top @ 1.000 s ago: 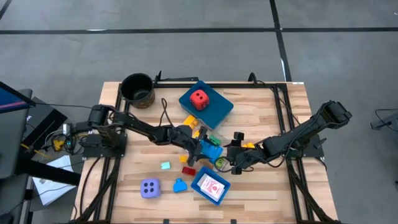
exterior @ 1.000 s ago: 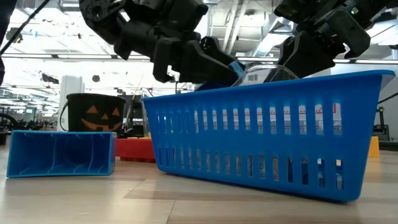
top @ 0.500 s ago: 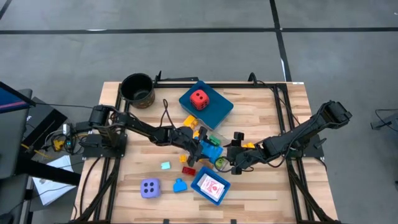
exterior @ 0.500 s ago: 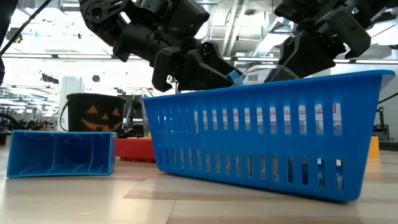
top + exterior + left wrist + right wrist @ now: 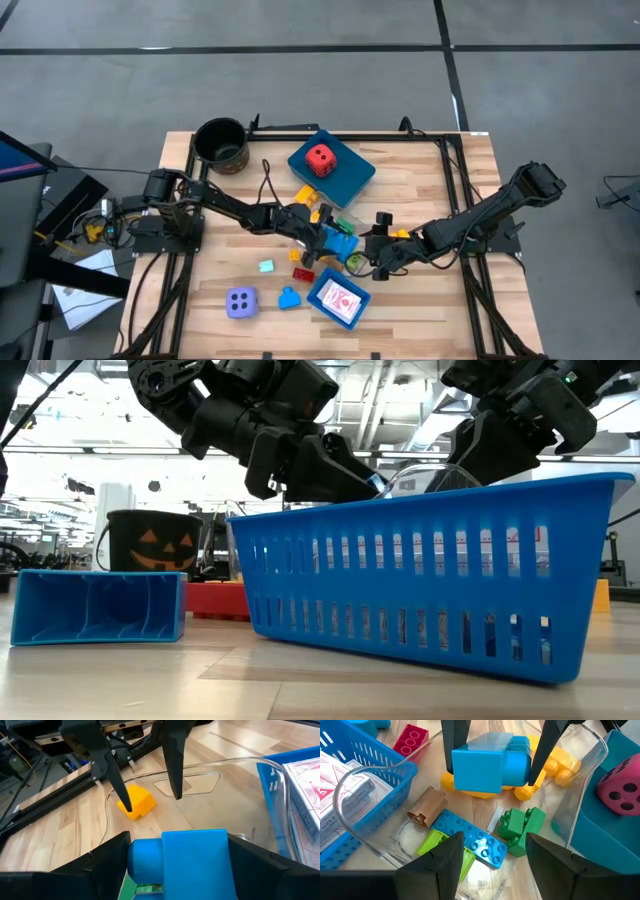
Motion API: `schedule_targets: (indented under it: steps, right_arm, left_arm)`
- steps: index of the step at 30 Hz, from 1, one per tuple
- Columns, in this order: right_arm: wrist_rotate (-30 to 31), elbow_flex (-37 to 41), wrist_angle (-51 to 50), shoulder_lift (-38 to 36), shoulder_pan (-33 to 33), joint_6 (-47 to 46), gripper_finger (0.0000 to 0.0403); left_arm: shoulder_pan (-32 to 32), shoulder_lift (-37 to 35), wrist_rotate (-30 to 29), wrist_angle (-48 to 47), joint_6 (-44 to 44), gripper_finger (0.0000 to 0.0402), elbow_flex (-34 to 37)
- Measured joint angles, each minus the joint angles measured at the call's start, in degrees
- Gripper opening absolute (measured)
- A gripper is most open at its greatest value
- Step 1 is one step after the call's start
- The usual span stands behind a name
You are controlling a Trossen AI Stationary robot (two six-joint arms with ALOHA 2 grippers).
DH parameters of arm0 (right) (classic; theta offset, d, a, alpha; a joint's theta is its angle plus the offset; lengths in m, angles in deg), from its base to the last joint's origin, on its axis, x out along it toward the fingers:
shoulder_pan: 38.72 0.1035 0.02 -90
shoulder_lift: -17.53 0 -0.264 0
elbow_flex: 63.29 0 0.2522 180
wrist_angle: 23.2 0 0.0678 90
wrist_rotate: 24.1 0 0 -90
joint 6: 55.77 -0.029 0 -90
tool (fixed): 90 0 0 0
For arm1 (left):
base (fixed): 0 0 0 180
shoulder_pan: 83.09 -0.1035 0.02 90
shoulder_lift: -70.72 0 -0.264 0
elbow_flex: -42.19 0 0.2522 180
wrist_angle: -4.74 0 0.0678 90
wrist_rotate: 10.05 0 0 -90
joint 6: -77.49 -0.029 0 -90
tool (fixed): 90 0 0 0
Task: Pick & Place Toys
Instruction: Put the sky blue game piece block into the transparent bin, then put the light blue game piece block into the transparent bin
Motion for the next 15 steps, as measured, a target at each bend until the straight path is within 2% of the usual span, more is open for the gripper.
schedule_targets:
  steps: [7, 15]
  right_arm:
    - [0.0, 0.0, 0.0, 0.0, 0.0, 0.0, 0.0205]
    - [0.0, 0.0, 0.0, 0.0, 0.0, 0.0, 0.0205]
  left_arm:
    - [0.0, 0.0, -0.8, 0.0, 3.5, 0.0296, 0.0]
    - [0.0, -3.0, -3.8, -3.1, 5.0, 0.0331, 0.0]
